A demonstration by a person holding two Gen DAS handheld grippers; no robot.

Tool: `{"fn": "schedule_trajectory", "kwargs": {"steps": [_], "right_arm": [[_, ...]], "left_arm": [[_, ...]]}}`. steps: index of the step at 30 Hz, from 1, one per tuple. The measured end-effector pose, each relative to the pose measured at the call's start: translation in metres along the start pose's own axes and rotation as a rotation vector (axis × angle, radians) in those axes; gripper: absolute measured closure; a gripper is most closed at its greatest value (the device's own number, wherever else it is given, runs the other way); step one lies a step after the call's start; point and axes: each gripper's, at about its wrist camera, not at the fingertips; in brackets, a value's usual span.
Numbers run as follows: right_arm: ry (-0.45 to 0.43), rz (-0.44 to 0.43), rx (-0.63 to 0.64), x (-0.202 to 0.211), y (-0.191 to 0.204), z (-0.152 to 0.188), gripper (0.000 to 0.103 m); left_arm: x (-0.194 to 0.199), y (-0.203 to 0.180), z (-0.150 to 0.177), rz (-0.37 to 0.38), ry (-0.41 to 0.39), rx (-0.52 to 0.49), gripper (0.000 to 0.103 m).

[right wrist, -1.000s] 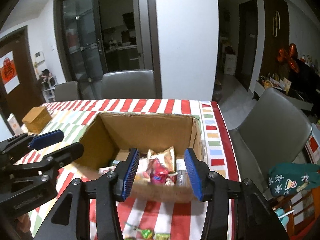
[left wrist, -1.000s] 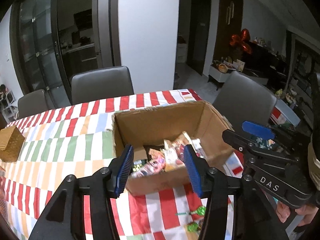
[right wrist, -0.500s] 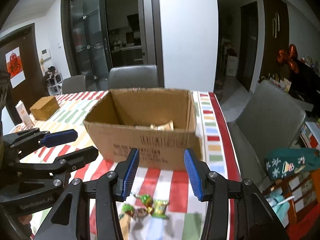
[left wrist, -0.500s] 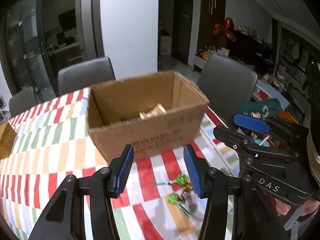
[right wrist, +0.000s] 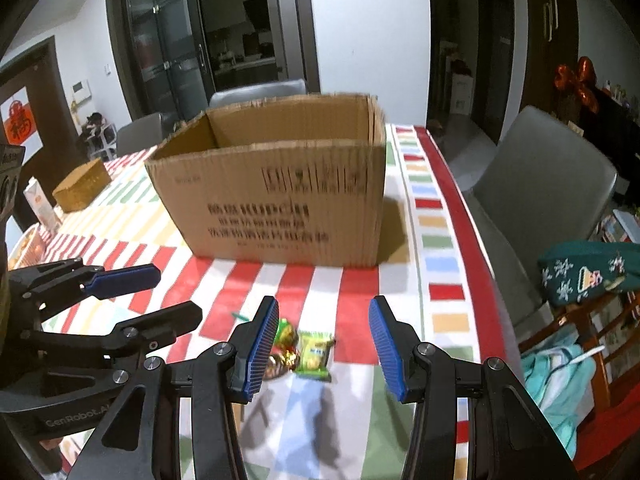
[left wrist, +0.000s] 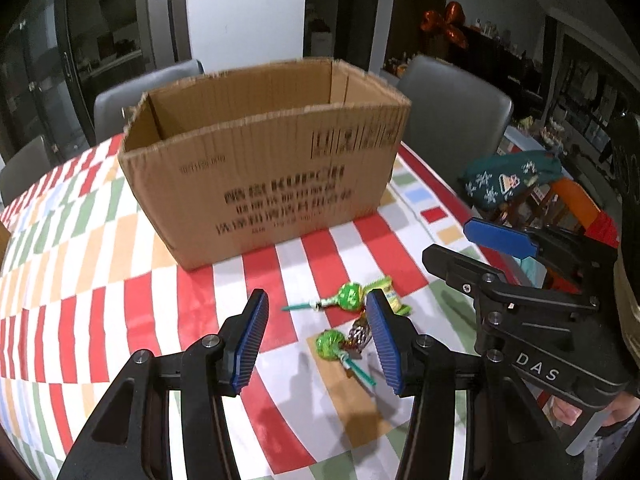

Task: Organize snacks
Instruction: 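Move both tools back toward the lollipops and candies on the table, then grasp the green lollipop with the left tool while the right tool grasps the yellow-green candy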

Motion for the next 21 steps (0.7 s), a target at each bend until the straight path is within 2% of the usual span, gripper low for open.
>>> {"fn": "schedule_trajectory", "kwargs": {"steps": [9,21], "right_arm": [[0.086,0.004,-0.004,-0.031,-0.001,0.022,0.055],[0.154,0.009,-0.010,-0.058,-0.005,0.038,0.055]], "left_arm": [[-0.030,0.008,0.018,0.028,0.076,0.035,0.059],[-0.052,0.006,0.033,0.060,0.127,0.050,0.065]]}}
Point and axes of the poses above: each gripper's, at about its wrist camera, not at the fingertips, and x roughly against the way its jaws point, y to its left, z to its underside, and after that the axes turned 7 degrees about -x, right-handed
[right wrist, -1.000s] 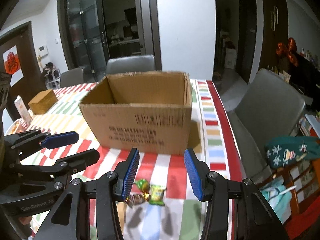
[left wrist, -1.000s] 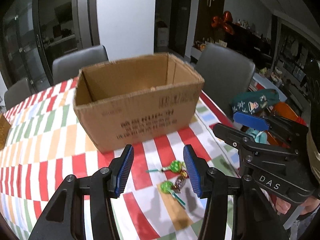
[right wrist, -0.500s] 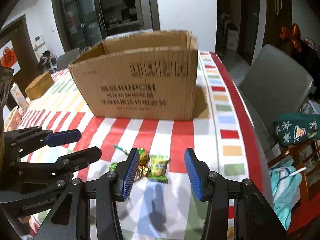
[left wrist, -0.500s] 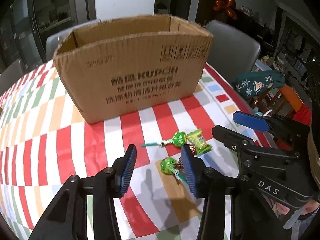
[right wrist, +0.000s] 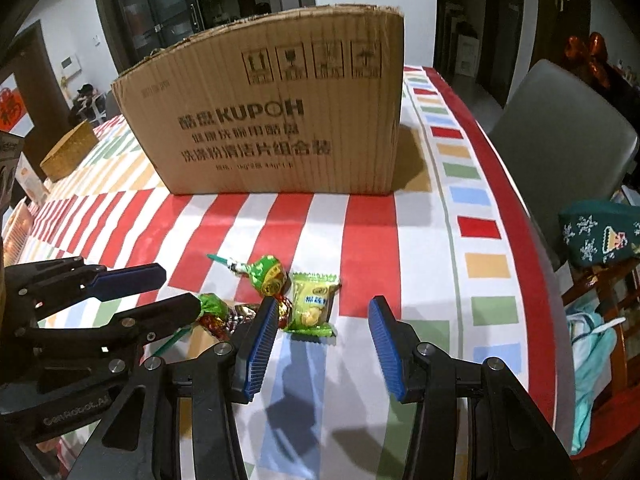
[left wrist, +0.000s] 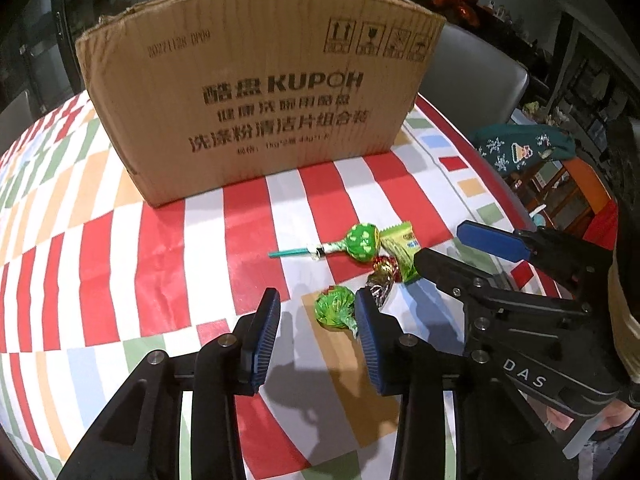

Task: Organize snacks
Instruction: 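Grasp the green lollipop with the left tool while the right tool grasps the yellow-green candy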

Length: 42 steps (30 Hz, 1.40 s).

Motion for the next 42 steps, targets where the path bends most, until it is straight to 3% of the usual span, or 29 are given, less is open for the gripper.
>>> {"fn": "schedule_trajectory", "kwargs": {"steps": [14,20,22,24,27,42], "right_arm": [[0.037,0.008,0.006,-0.018,-0.001,0.004,0.056],[0.052,0.016,0.007,-0.028,-0.002,-0.001,0.062],[0.054,0.018,0.013,-0.030,0.000,-0.002,0.064],[0.055,0.021,0.024,-0.032,0.002,-0.003,0.074],[0.058,0.023,0.027,-0.031,0.003,-0.002,0.075],[-0.045,-0.007,0.044,0.019,0.020,-0.003,0.075]], "left_arm": [[-0.013,0.000,0.007,0.035,0.025,0.022,0.066],[-0.020,0.003,0.007,0.053,0.037,0.039,0.077],[-0.021,0.003,0.007,0.058,0.036,0.045,0.077],[-0.021,0.004,0.007,0.058,0.034,0.046,0.077],[-0.020,0.004,0.007,0.052,0.030,0.045,0.078],[0.031,0.005,0.006,0.020,-0.079,0.058,0.078]]}}
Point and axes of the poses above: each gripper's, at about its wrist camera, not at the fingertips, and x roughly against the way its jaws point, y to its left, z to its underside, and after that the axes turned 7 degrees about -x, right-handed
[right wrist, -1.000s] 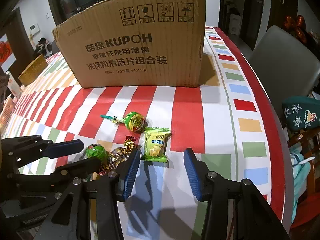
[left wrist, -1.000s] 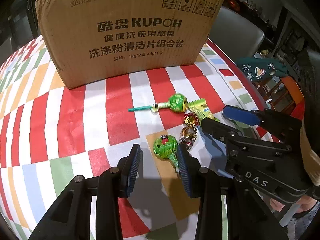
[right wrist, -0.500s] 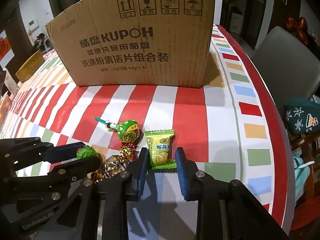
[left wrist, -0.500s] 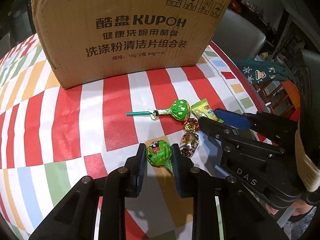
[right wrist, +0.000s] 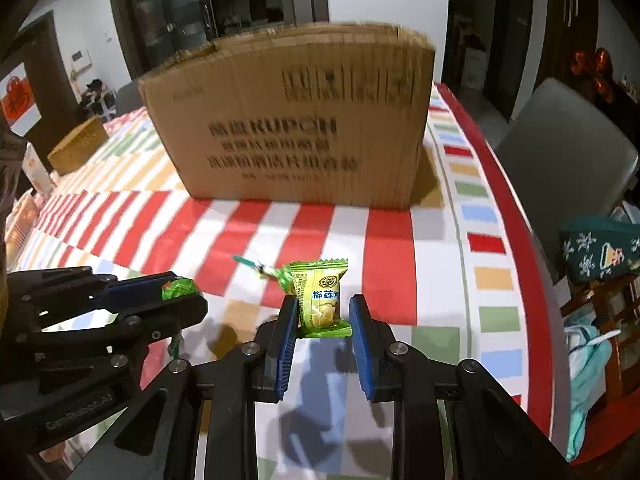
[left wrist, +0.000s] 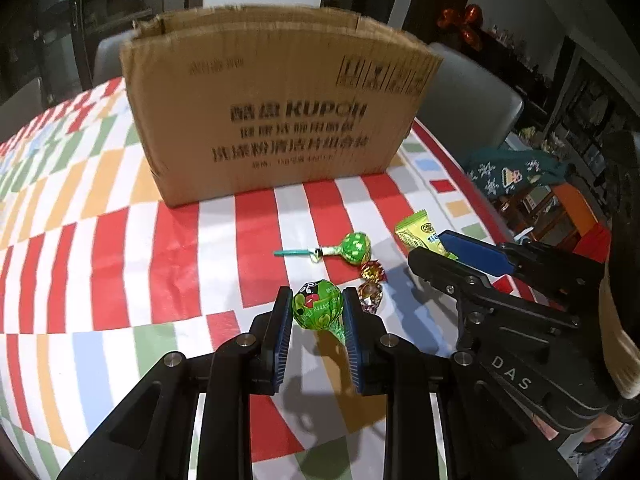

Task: Organize snacks
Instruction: 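Grasp the green lollipop with the left tool while the right tool grasps the yellow-green candy, then carry both held candies over the cardboard box and open both tools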

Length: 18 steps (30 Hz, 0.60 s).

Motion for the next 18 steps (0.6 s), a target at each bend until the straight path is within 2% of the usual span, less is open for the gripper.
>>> {"fn": "schedule_trajectory", "kwargs": {"steps": [9,18], "right_arm": [[-0.103,-0.029,0.013,0.042,0.016,-0.019,0.075],[-0.194,-0.050,0.005,0.067,0.029,-0.049,0.075]], "left_arm": [[0.046,0.003,-0.013,-0.029,-0.106,-0.016,0.078],[0.084,0.013,-0.042,-0.074,-0.214,-0.035,0.078]]}}
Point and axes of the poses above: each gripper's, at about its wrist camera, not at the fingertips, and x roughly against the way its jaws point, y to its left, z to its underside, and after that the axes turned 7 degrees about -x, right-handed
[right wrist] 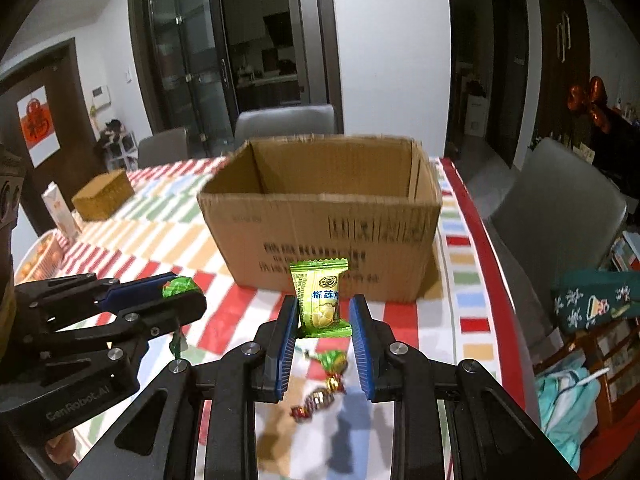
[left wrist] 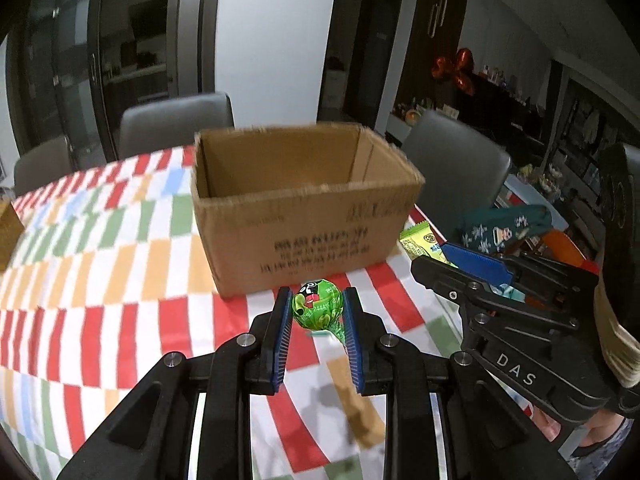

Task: Organize snacks
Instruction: 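Carry both held candies over the cardboard box and open both tools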

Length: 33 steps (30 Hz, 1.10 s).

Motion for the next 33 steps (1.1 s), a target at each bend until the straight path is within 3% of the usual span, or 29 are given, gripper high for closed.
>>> {"fn": "schedule_trajectory", "kwargs": {"steps": [13,20,33], "right_arm": [[-0.086,0.008,0.008,0.007,0.011,-0.051,0.075],[-0.083,0.018,0.013,-0.006,0.011,-0.073,0.075],[-0.061,0.036,0.020,-0.034,0.006,-0.103,0.075]], "left_arm": [[0.012,0.021,-0.053,-0.059,-0.085,-0.039,0.078],[0.005,0.036,-0.082,-0.099,-0.111,-0.046,0.078],[-0.037,0.059,-0.110,-0.117,-0.070,-0.029,0.078]]}}
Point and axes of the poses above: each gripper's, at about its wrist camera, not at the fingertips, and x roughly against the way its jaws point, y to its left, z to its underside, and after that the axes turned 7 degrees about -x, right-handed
